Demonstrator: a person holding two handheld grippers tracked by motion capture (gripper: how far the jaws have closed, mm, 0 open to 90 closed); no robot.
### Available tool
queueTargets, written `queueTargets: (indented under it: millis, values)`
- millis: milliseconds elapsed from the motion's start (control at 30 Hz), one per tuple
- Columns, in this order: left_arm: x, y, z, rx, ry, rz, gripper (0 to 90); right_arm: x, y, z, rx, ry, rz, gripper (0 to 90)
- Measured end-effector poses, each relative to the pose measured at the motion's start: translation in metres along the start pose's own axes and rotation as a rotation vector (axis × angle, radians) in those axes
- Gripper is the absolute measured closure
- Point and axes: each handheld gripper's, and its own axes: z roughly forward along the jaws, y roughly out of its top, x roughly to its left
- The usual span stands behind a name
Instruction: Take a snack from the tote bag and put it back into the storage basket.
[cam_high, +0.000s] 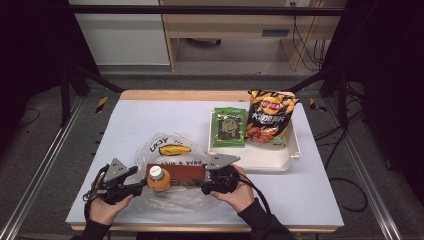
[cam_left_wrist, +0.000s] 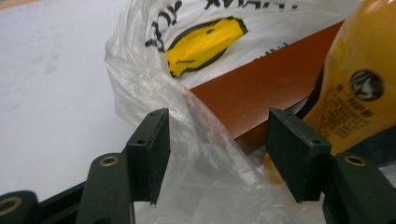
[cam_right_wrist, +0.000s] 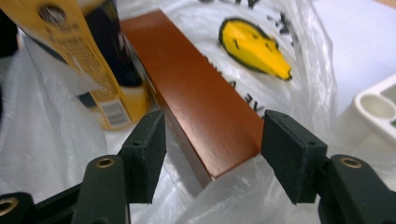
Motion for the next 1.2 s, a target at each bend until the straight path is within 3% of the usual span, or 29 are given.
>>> queueTargets:
  millis: [267, 433, 667, 800, 1067, 1200]
  values:
    - [0.000, -0.006, 0.012, 0.056, -0.006, 0.001, 39.2, -0.004, -0.007, 0.010, 0.061, -0.017, -0.012, 33.7]
    - [0.003, -0.009, 0.018, 0.084, -0.009, 0.003, 39.7, -0.007, -0.008, 0.014, 0.048, -0.026, -0.028, 32.7]
    - [0.006, -0.009, 0.020, 0.089, -0.019, -0.006, 40.2, -0.011, -0.007, 0.022, 0.034, -0.022, -0.030, 29.2]
    - [0.010, -0.009, 0.020, 0.079, -0.013, -0.025, 40.5, -0.009, -0.009, 0.026, 0.064, -0.016, -0.045, 32.9]
    - [0.012, -0.009, 0.028, 0.059, 0.019, -0.046, 41.4, 0.002, -0.010, 0.019, 0.089, 0.001, -0.044, 38.2]
    - [0.011, -0.009, 0.030, 0.053, 0.026, -0.048, 41.4, 0.003, -0.003, 0.015, 0.058, 0.011, -0.026, 33.9]
